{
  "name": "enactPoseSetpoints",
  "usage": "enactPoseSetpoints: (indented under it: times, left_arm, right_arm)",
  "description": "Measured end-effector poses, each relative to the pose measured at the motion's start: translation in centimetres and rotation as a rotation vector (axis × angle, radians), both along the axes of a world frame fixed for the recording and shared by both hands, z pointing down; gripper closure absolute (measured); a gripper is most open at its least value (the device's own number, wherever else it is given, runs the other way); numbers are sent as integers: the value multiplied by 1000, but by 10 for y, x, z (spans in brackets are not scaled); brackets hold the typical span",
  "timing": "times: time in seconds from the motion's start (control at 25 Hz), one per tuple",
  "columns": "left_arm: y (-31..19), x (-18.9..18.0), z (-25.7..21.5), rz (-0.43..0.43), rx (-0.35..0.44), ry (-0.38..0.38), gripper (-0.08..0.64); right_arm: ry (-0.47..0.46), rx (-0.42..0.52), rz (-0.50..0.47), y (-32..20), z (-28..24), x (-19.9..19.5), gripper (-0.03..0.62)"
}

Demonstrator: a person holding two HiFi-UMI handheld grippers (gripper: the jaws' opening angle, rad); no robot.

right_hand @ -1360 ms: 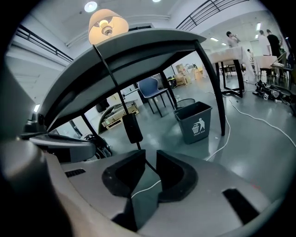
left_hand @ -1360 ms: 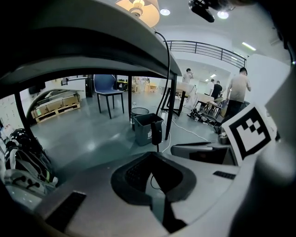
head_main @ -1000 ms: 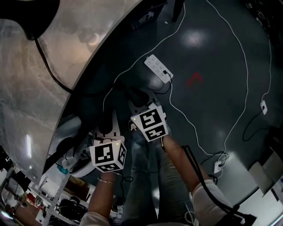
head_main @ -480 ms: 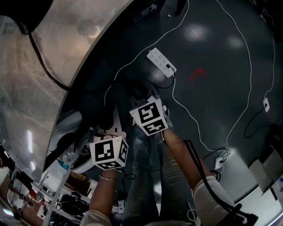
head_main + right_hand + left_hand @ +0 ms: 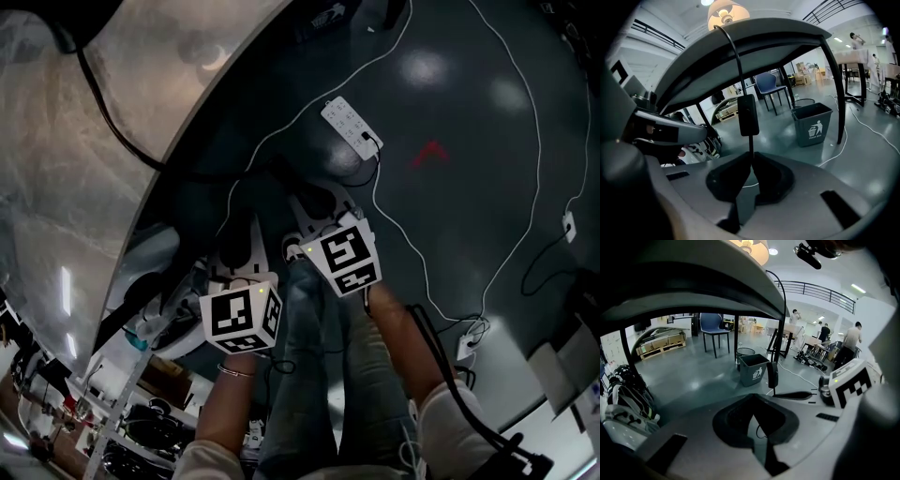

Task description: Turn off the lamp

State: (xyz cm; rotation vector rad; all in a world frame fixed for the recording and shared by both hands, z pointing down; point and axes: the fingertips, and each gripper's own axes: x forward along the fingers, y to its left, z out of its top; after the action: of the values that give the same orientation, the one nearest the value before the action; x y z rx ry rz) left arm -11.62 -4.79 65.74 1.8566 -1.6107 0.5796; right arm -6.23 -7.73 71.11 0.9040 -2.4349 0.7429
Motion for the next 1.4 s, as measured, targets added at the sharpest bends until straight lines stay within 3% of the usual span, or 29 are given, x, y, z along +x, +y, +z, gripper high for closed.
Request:
enactPoseSetpoints:
  times: [0.48, 1.0, 1.4]
  left_arm:
    - [5, 17, -41, -3, 42, 15, 552]
    - [21, 36, -159, 24, 63, 13, 552]
    - [18, 51, -221, 70, 88, 29, 552]
  right_arm:
    - [-42, 39, 36, 26, -71, 31, 577]
    - [-61, 41, 47, 46, -194, 44, 577]
    - [-49, 24, 27, 58, -232, 43, 577]
